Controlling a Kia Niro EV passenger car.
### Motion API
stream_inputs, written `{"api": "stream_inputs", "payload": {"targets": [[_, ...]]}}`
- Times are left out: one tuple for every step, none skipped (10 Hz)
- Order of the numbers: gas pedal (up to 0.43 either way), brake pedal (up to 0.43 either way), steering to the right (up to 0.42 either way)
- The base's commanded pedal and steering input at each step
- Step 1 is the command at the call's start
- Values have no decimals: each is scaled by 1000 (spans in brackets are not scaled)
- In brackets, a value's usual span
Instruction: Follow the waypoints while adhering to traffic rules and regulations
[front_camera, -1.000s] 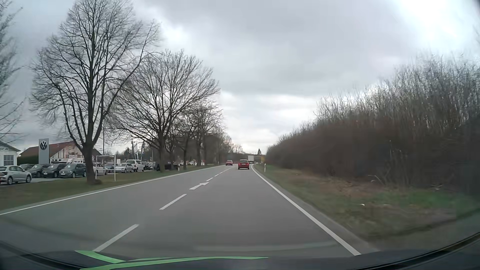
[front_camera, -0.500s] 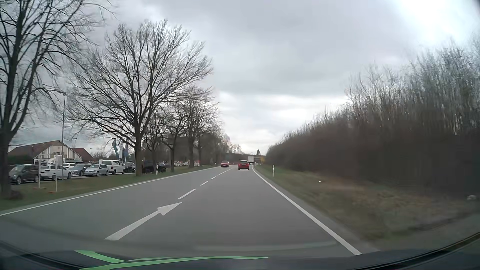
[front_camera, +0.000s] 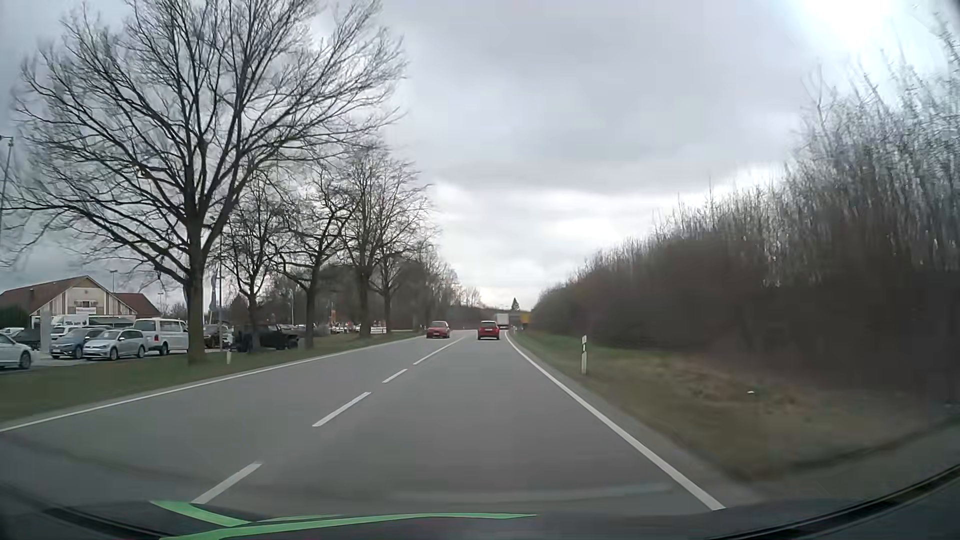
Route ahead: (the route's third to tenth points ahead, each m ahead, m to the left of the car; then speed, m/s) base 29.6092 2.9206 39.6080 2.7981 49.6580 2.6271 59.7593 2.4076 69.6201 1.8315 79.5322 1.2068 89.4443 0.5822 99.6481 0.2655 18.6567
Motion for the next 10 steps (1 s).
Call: {"api": "stream_inputs", "payload": {"targets": [[118, 0, 3], [118, 0, 3], [118, 0, 3], [118, 0, 3], [118, 0, 3], [118, 0, 3], [118, 0, 3], [118, 0, 3], [118, 0, 3], [118, 0, 3]]}}
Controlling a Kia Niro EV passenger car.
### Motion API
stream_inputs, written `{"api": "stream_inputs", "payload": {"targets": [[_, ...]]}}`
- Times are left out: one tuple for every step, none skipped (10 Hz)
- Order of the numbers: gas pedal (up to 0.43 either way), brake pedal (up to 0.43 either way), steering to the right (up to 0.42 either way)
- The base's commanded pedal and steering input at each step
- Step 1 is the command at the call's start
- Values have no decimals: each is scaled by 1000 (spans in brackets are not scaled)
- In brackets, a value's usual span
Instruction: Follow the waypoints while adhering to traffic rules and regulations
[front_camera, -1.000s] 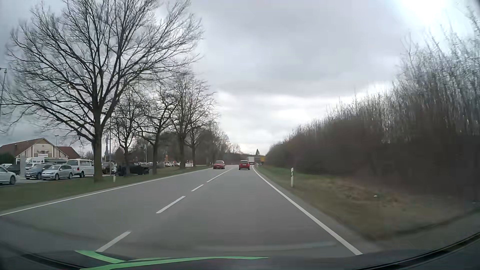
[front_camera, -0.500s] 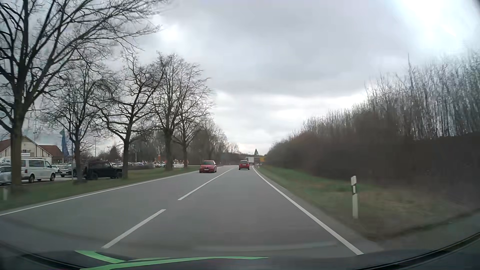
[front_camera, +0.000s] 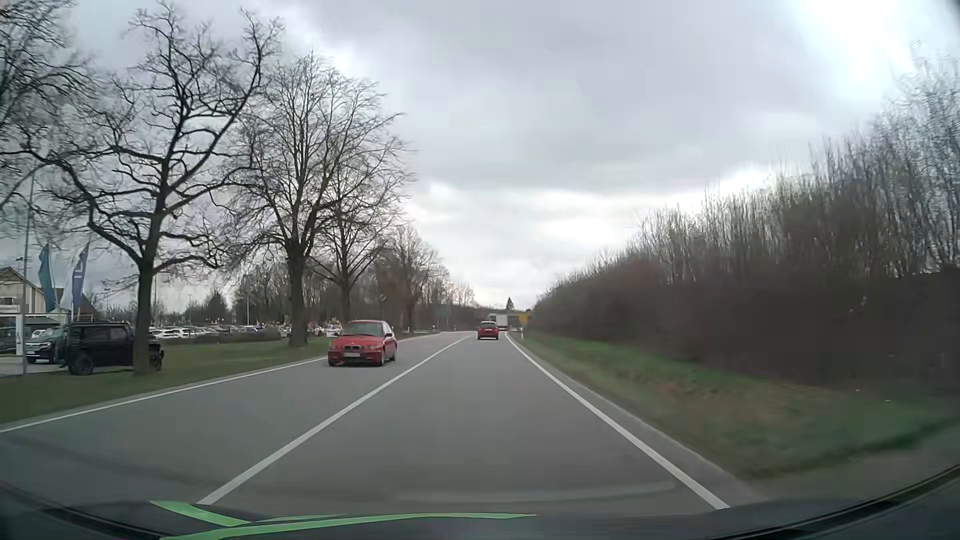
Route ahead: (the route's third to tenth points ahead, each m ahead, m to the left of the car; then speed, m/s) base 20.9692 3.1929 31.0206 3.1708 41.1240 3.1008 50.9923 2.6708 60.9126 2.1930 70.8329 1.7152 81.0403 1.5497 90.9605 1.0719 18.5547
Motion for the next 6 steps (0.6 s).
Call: {"api": "stream_inputs", "payload": {"targets": [[118, 0, 3], [130, 0, 3], [130, 0, 3], [130, 0, 3], [130, 0, 3], [130, 0, 4]]}}
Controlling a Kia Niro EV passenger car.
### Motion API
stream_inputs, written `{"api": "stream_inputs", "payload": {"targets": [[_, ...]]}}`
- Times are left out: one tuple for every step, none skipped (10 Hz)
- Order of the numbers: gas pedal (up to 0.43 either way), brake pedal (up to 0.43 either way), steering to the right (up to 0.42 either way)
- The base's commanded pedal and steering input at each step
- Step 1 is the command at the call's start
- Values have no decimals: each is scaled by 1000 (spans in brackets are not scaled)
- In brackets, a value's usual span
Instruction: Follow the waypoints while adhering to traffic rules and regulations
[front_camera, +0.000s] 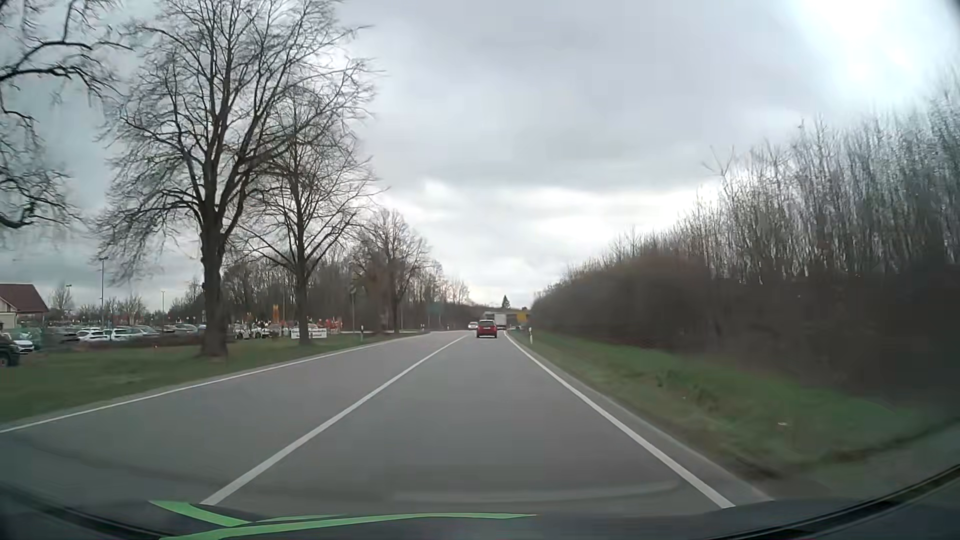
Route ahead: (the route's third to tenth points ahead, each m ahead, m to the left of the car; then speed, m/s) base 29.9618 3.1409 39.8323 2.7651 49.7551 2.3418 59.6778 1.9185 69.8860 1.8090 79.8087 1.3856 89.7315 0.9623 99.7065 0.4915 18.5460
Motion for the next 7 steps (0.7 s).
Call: {"api": "stream_inputs", "payload": {"targets": [[130, 0, 3], [130, 0, 3], [130, 0, 3], [130, 0, 3], [130, 0, 3], [130, 0, 4], [130, 0, 3]]}}
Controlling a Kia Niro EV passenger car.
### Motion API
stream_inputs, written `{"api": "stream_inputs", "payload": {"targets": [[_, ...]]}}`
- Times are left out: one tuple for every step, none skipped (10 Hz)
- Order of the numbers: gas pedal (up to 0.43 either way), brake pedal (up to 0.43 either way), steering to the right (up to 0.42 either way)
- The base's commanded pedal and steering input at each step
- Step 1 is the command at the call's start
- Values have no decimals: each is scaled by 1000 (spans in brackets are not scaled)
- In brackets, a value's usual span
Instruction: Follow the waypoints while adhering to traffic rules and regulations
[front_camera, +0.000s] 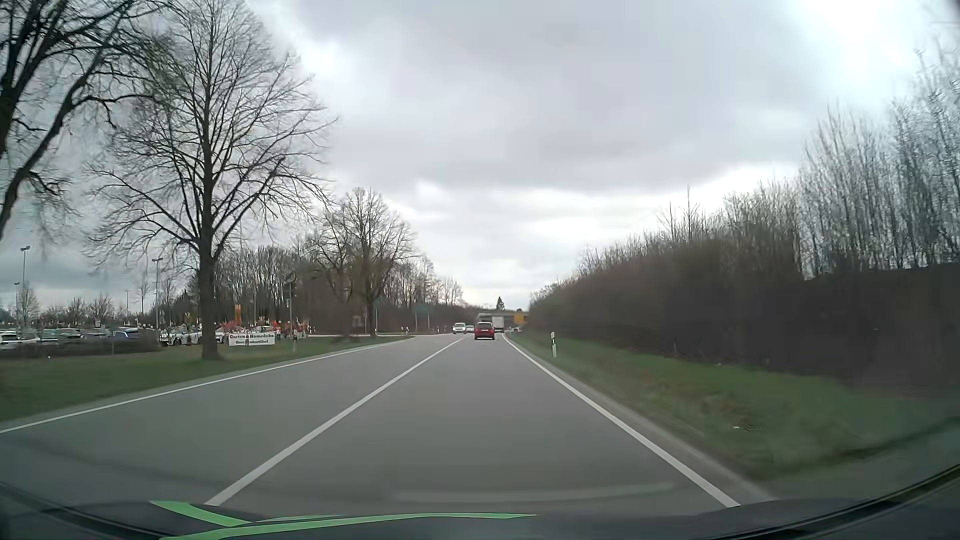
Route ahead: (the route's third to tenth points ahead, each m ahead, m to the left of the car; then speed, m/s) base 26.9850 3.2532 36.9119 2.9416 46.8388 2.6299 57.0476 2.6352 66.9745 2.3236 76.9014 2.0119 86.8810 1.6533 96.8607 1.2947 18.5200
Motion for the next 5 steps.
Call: {"api": "stream_inputs", "payload": {"targets": [[138, 0, 3], [138, 0, 3], [138, 0, 3], [138, 0, 3], [138, 0, 3]]}}
